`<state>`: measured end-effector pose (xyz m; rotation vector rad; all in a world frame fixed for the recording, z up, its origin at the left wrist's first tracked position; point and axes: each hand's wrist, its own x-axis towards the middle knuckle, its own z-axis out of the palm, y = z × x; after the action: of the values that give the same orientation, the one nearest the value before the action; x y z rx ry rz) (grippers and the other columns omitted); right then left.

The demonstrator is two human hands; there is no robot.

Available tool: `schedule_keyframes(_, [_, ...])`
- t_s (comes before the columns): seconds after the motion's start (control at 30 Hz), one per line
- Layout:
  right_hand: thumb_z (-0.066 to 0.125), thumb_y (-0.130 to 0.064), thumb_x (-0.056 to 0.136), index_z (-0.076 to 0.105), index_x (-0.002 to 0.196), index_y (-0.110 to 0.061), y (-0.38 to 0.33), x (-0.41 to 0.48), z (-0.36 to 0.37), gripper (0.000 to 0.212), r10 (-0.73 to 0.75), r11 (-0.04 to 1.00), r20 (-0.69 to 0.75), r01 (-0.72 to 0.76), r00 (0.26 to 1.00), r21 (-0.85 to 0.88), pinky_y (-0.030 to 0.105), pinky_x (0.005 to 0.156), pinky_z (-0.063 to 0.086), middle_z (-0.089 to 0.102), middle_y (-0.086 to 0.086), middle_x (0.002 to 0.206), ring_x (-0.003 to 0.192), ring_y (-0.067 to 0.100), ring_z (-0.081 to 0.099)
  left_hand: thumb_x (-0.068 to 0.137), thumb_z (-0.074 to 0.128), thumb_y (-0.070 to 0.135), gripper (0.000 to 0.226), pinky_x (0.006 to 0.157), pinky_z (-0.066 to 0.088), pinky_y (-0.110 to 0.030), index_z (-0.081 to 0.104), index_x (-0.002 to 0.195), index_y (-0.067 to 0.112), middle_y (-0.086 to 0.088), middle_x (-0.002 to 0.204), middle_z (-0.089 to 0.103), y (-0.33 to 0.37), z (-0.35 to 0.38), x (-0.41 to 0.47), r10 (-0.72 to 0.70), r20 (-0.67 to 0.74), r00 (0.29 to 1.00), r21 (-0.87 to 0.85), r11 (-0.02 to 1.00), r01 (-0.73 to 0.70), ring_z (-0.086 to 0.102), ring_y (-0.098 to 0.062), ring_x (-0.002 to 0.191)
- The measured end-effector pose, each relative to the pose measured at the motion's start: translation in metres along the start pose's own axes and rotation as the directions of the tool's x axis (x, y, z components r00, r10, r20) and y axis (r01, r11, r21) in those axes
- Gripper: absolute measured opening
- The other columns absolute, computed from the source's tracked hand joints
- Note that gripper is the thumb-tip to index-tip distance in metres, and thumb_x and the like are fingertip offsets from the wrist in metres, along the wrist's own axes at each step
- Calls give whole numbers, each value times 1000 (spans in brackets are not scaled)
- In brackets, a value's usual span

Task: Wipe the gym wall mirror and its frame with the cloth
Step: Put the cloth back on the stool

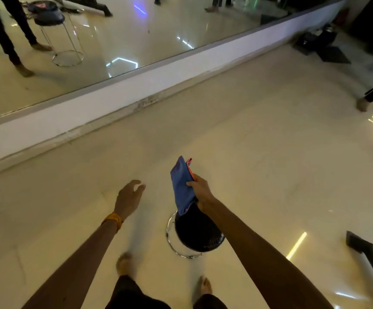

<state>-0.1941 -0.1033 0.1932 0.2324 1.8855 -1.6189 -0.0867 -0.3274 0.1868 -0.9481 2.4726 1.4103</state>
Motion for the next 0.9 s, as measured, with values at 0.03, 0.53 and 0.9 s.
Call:
schedule_keyframes(0.03, [45, 13, 98, 56, 134, 10, 2, 1, -17, 38, 0, 1000, 24, 1, 1000, -9, 54, 105, 48, 58, 32, 136, 126, 47, 56, 106, 57, 31, 37, 101, 45, -44, 64, 133, 7, -21, 131, 66, 9, 14, -8, -11, -15, 1000, -7, 1000, 11, 62, -41, 117])
schedule_keyframes(0.53, [49, 12, 97, 53, 142, 4, 11, -14, -122, 46, 154, 985, 15, -155, 988, 79, 57, 106, 48, 54, 26, 145, 130, 48, 52, 106, 55, 31, 38, 108, 39, -39, 62, 136, 8, -17, 143, 60, 61, 125, -80, -94, -73, 993, -94, 992, 87, 54, -36, 131])
schedule_keyframes(0.9, [59, -11, 89, 30, 154, -3, 49, 28, -168, 72, 151, 985, 283, -168, 947, 35, 36, 91, 58, 56, 13, 136, 125, 39, 54, 106, 57, 28, 36, 112, 40, -44, 64, 132, 5, -16, 138, 63, 52, 198, -94, -265, -175, 948, -184, 955, 232, 56, -37, 130])
